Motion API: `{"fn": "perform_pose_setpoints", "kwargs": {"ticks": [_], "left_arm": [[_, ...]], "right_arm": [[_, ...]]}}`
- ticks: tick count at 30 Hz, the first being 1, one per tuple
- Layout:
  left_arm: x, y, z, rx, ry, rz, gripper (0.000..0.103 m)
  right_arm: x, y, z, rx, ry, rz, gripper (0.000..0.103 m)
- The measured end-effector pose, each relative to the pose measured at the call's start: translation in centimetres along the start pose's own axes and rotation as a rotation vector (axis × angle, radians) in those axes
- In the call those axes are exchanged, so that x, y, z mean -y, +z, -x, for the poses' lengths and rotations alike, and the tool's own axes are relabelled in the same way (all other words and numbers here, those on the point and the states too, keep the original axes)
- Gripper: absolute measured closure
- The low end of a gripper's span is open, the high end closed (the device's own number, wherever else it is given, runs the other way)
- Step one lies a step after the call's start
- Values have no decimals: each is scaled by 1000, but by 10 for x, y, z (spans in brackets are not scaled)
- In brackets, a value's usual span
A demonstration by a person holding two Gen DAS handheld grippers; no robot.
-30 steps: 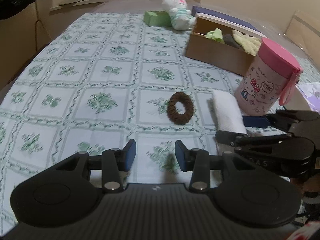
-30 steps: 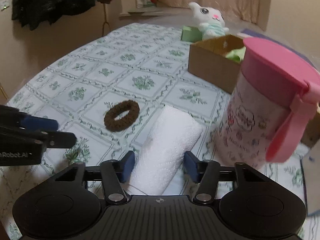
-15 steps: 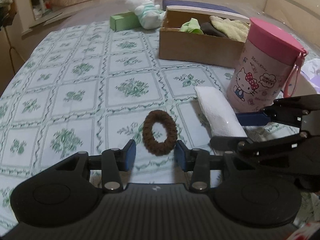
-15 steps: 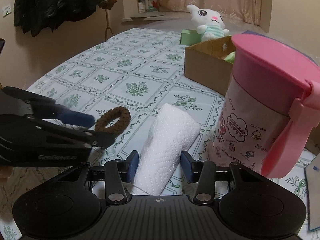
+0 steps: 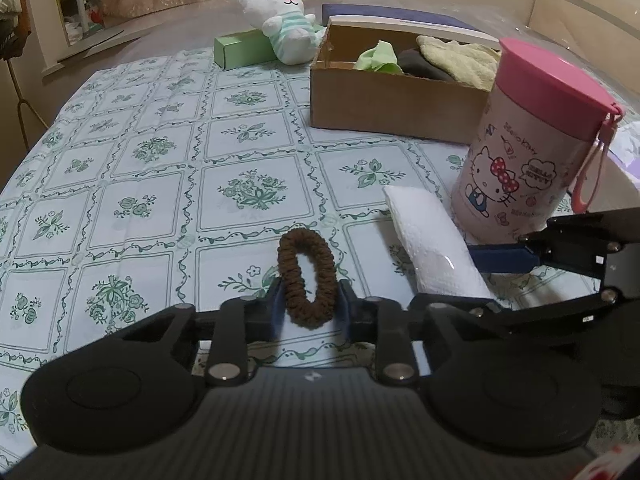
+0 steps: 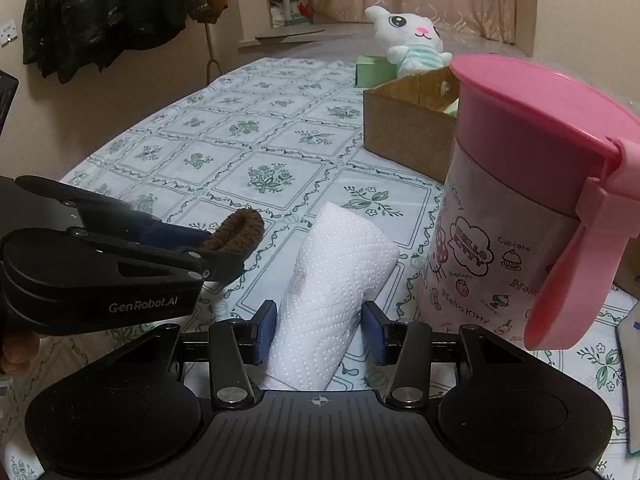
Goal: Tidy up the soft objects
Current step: 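Grasp the white towel with the right tool while the left tool grasps the brown hair tie, then carry the white towel with the right tool and hair tie with the left tool to the box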
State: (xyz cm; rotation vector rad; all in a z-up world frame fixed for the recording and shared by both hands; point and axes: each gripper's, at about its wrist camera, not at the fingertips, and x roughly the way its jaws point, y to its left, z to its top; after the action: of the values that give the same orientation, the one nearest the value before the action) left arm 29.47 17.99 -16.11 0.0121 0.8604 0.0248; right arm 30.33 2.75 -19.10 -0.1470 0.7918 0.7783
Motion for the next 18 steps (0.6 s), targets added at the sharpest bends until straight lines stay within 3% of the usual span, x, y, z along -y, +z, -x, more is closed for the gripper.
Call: {"fn": "perform_pose_setpoints", "kwargs": {"ticks": [18], "left_arm": [[10,-31,37,-16,-1,71,85]], "right_arm": [[2,-21,33,-24,120,44,75]]}}
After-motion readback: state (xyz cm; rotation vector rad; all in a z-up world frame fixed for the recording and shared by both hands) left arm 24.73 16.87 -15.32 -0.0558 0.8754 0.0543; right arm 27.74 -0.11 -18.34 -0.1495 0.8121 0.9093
